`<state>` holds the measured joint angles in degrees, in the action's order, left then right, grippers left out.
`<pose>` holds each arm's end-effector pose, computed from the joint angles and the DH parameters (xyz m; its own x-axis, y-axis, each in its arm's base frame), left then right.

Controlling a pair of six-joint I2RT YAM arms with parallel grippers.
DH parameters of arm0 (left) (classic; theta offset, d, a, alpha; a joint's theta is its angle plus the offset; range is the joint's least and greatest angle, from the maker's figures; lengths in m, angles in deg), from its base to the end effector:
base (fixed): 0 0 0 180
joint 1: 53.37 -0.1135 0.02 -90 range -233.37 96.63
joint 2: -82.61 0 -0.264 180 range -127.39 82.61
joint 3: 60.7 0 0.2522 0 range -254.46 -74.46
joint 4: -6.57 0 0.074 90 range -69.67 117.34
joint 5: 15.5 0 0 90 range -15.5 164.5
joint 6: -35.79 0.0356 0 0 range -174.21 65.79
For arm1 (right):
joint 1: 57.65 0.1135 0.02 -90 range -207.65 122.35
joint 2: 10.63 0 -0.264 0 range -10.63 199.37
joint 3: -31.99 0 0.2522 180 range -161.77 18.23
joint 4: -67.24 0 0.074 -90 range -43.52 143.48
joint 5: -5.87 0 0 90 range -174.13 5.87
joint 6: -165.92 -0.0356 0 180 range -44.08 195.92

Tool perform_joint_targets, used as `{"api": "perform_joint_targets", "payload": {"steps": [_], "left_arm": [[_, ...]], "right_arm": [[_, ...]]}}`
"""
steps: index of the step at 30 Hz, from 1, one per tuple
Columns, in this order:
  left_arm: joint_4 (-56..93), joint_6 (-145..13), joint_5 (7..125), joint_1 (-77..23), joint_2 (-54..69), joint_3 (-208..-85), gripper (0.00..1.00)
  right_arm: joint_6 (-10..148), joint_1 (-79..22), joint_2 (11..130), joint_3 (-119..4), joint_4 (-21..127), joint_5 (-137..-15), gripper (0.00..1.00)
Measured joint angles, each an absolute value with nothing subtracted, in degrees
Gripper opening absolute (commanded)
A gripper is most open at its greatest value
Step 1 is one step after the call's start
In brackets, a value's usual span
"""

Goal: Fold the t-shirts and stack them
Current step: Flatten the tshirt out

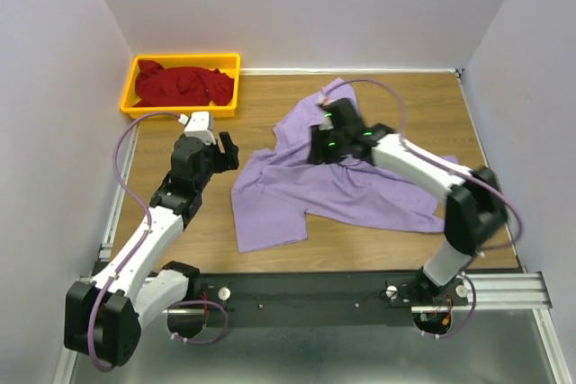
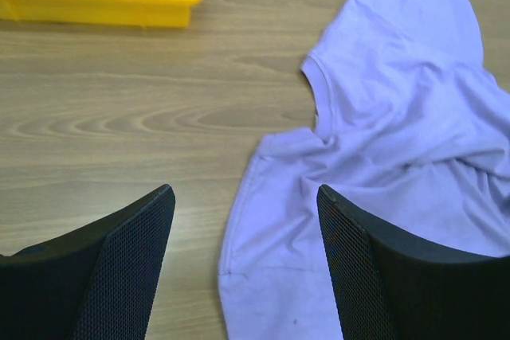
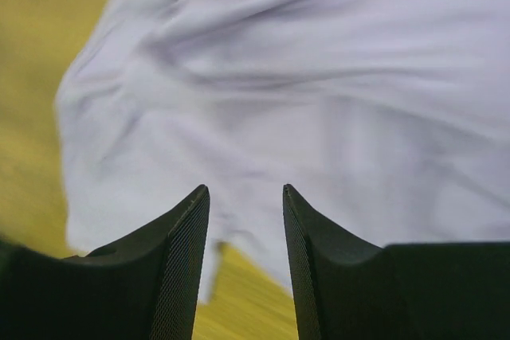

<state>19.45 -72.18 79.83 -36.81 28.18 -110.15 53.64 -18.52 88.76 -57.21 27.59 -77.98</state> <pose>0.2136 -0.0601 0.2728 -0.3410 -0.2191 -0.9142 0.0986 0.9588 -0.2666 0.2938 0.2439 0.2457 -0.8068 -0.1704 -0.5657 -0.4054 0.8562 0.3203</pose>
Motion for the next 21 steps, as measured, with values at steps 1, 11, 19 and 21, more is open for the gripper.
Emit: {"api": "perform_joint_targets", "payload": {"steps": [1,11,19,21], "left_arm": [[19.67,-72.23,78.73,-36.79,27.33,-110.39,0.78],[25.00,-71.35,68.07,-33.51,11.28,-117.77,0.73],[30.92,-69.41,65.27,-32.24,-1.65,-120.62,0.71],[31.45,-69.23,65.01,-32.24,-2.62,-120.62,0.71]], "right_arm": [[53.62,-21.43,85.72,-55.66,27.57,-78.88,0.49],[52.13,-42.06,71.23,-35.79,26.65,-90.15,0.49],[50.91,-47.30,72.39,-35.27,26.87,-95.07,0.50],[49.75,-50.82,72.41,-34.66,27.68,-95.38,0.50]]}}
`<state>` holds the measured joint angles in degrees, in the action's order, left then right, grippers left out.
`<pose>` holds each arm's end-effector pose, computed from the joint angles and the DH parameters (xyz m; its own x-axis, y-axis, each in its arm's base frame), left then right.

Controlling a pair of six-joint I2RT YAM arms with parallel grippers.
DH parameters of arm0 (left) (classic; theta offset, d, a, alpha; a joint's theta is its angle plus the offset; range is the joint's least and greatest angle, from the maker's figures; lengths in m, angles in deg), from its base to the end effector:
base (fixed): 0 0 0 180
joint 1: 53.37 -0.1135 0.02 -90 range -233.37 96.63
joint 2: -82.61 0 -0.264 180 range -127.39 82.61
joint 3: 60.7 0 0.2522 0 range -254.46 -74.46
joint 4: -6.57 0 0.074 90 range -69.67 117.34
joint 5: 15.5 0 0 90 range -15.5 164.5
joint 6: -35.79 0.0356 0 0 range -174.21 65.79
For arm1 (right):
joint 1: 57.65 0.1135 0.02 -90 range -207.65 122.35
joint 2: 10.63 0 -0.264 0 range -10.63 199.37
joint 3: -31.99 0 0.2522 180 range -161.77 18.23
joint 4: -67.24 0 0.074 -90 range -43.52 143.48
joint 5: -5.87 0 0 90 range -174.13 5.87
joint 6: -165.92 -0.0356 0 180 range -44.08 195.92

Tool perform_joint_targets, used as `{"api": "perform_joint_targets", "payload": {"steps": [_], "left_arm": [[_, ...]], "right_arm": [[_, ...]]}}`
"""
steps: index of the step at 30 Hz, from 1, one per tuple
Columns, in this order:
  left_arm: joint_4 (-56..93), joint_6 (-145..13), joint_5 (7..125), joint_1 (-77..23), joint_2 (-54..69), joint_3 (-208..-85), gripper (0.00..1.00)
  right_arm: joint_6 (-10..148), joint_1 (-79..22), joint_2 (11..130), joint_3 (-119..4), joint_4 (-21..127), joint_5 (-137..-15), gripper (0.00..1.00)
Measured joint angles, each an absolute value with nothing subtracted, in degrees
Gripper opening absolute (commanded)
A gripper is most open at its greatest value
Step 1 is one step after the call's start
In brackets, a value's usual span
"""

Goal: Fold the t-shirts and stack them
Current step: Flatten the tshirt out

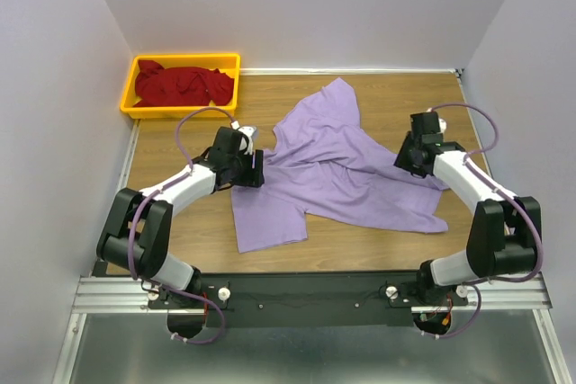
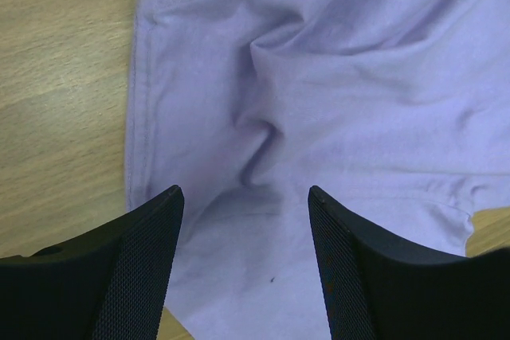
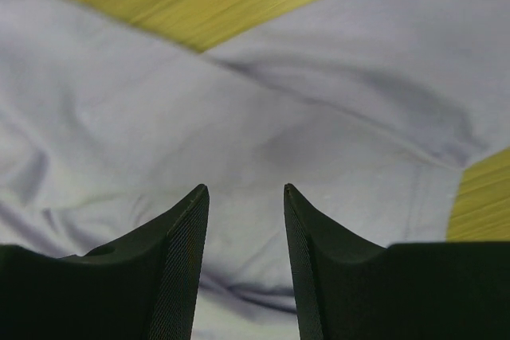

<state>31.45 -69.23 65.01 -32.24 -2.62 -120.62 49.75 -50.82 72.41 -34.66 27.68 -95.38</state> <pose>0.2739 -0.1121 0.1849 -0.8097 0.0389 -0.5855 0.2528 0.9236 -0.2882 0.2897 0.0277 0.2141 -0.7419 0.3468 -0.5738 0.3555 0.9291 0.1019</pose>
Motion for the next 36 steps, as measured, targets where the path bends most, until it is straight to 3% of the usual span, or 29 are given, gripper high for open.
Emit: {"api": "perform_joint_targets", "payload": {"steps": [15,25,29,30,32,33,36], "left_arm": [[32.45,-68.84,65.88,-32.24,-2.83,-119.87,0.71],[32.43,-68.86,65.86,-32.24,-2.86,-119.87,0.71],[32.43,-68.86,65.86,-32.24,-2.86,-119.87,0.71],[32.43,-68.86,65.86,-32.24,-2.86,-119.87,0.71],[32.43,-68.86,65.86,-32.24,-2.88,-119.87,0.71],[32.41,-68.86,65.86,-32.24,-2.92,-119.85,0.71],[32.43,-68.86,65.86,-32.24,-3.03,-119.85,0.71]], "right_arm": [[36.15,-72.48,71.08,-25.41,34.17,-92.47,0.50],[28.28,-77.97,70.60,-20.69,38.04,-88.41,0.48],[26.75,-78.30,70.62,-19.97,38.93,-87.42,0.31],[26.34,-78.30,70.62,-19.95,39.04,-87.27,0.21],[25.86,-78.30,70.62,-19.97,39.35,-86.94,0.12],[25.84,-78.30,70.58,-19.97,39.50,-86.61,0.01],[25.38,-78.36,70.42,-20.14,39.74,-85.89,0.01]]}}
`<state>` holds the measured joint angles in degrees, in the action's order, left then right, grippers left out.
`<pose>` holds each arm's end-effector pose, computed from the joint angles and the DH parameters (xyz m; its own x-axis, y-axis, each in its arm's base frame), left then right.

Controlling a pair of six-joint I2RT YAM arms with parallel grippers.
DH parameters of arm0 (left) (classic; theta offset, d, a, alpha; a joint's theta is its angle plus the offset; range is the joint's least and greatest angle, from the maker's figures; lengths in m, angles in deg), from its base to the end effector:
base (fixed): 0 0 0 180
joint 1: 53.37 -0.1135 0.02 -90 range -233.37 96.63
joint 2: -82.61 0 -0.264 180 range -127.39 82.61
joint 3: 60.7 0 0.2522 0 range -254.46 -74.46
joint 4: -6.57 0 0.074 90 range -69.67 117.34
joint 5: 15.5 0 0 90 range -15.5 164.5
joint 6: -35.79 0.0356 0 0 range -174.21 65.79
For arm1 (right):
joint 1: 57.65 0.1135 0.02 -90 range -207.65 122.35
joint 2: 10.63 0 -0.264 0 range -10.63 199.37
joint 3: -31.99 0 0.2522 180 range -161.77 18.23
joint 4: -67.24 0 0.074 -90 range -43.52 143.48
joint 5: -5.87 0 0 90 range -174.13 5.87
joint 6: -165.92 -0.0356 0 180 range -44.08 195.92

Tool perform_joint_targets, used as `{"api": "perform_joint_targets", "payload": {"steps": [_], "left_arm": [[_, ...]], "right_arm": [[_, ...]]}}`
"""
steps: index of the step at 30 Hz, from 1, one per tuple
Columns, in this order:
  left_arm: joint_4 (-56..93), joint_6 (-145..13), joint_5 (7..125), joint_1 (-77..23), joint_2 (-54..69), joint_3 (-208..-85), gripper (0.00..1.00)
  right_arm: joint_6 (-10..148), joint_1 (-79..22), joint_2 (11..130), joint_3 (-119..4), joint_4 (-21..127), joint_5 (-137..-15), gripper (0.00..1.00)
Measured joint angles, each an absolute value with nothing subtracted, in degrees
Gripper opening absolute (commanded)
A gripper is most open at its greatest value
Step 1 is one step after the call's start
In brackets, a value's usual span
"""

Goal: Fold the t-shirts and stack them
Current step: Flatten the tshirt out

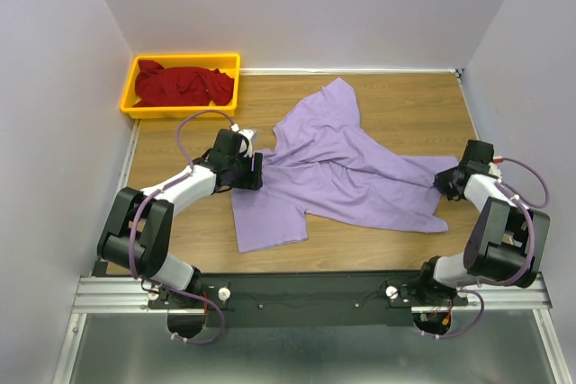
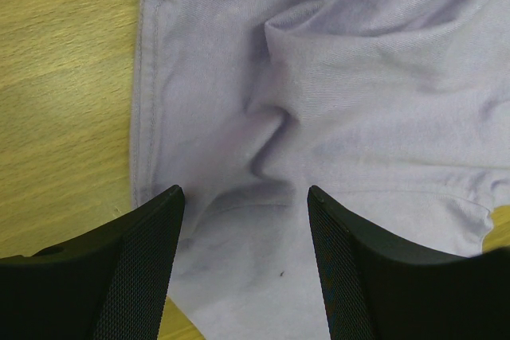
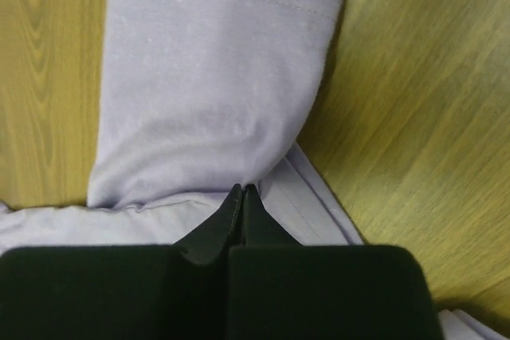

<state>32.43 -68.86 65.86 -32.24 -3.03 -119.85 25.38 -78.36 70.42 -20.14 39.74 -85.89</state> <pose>0.2708 -0.1104 0.1778 -0.8263 0.0513 -0.5609 0.2408 0.9324 -0.2696 0.2431 -0.0931 0.1610 -0.2101 0.9044 -0.3713 0.8364 0.3629 0.4108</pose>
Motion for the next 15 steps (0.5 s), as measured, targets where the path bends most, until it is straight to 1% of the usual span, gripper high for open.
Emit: {"api": "perform_joint_targets", "payload": {"steps": [4,7,9,15], "left_arm": [[32.43,-68.86,65.86,-32.24,-3.34,-119.85,0.71],[32.43,-68.86,65.88,-32.24,-3.62,-119.85,0.71],[32.45,-68.86,65.86,-32.24,-3.88,-119.87,0.71],[32.43,-68.86,65.90,-32.24,-4.52,-119.85,0.71]], "right_arm": [[25.33,-78.38,70.38,-22.28,39.52,-84.80,0.01],[25.49,-78.38,71.47,-27.44,39.57,-84.27,0.01],[26.03,-78.38,73.68,-31.99,39.59,-84.12,0.01],[29.20,-78.38,85.35,-46.59,40.84,-83.51,0.01]]}}
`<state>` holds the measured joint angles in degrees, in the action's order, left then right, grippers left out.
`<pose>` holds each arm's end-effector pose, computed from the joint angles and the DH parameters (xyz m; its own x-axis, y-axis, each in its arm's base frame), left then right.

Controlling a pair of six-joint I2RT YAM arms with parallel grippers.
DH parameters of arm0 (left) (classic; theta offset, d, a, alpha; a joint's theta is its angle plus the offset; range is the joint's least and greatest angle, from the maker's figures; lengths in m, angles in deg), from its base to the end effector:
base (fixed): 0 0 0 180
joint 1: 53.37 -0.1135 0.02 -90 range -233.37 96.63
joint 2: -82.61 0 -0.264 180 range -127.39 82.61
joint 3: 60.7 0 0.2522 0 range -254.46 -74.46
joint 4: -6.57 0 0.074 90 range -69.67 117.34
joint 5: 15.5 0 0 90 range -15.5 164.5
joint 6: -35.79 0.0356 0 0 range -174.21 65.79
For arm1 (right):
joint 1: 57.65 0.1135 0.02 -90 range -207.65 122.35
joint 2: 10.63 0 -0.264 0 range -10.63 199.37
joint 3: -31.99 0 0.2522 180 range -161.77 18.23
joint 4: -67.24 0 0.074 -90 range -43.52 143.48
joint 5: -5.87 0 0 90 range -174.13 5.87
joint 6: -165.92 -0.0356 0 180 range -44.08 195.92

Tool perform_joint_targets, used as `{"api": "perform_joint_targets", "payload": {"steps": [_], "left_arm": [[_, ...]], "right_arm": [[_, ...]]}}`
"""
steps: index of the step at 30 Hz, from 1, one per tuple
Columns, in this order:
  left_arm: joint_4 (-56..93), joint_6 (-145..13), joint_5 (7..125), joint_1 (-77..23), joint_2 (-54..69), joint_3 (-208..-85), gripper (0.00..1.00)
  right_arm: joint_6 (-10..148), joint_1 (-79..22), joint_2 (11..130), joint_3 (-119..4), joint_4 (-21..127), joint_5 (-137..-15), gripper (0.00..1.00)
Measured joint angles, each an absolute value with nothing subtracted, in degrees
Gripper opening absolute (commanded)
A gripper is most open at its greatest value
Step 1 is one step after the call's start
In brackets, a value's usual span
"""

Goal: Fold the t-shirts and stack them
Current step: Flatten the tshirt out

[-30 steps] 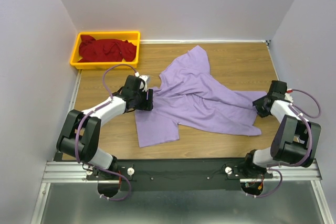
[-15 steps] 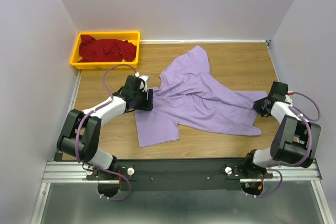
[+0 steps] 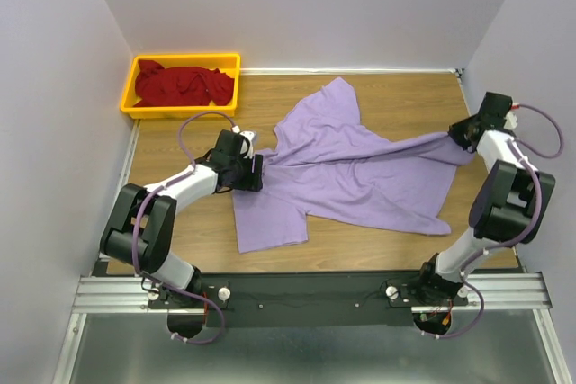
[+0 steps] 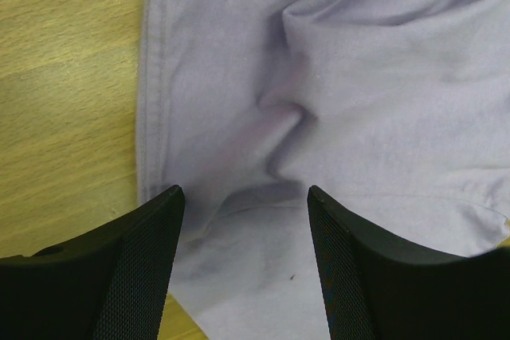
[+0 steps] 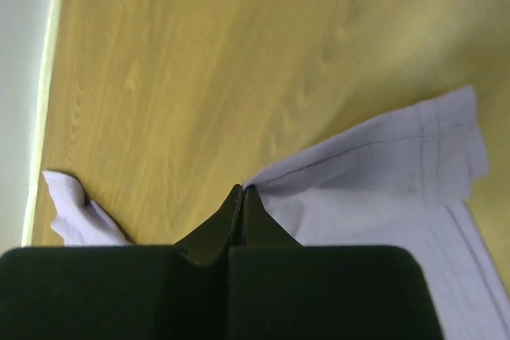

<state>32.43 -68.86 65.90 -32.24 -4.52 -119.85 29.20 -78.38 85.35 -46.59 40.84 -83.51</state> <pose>0.2723 -0.1109 0.1707 -0.8396 0.0564 -0.5403 0.2340 0.9351 -0.2660 0.3436 -0.1296 0.2248 -0.1914 0.8508 -0.4894 0.7089 0.4647 0.5306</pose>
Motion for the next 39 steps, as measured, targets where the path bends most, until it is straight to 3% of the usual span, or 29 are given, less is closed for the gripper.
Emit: {"api": "perform_joint_targets", "payload": {"steps": [6,13,17,24,29,35,39], "left_arm": [[31.84,-68.80,65.88,-32.24,-5.92,-119.78,0.71],[30.47,-68.73,65.14,-32.24,-7.03,-120.46,0.71],[30.25,-68.60,64.81,-32.24,-7.38,-120.75,0.71],[30.55,-68.62,64.81,-32.24,-6.66,-120.72,0.72],[30.09,-69.04,65.92,-32.24,1.43,-119.26,0.73],[25.72,-69.87,68.92,-32.48,12.36,-117.69,0.73],[24.11,-70.17,69.64,-33.14,13.45,-117.62,0.73]], "right_arm": [[33.07,-77.77,97.35,-59.20,41.12,-82.72,0.02],[38.82,-75.56,107.95,-71.86,41.21,-84.45,0.36],[42.32,-72.70,108.19,-73.65,41.27,-87.09,0.41],[48.92,-57.16,107.82,-75.68,41.73,-85.45,0.41],[48.48,-46.50,110.05,-77.36,43.20,-79.20,0.41],[46.14,-41.25,121.37,-83.29,44.38,-75.75,0.42],[44.98,-39.57,126.38,-87.72,45.49,-74.00,0.42]]}}
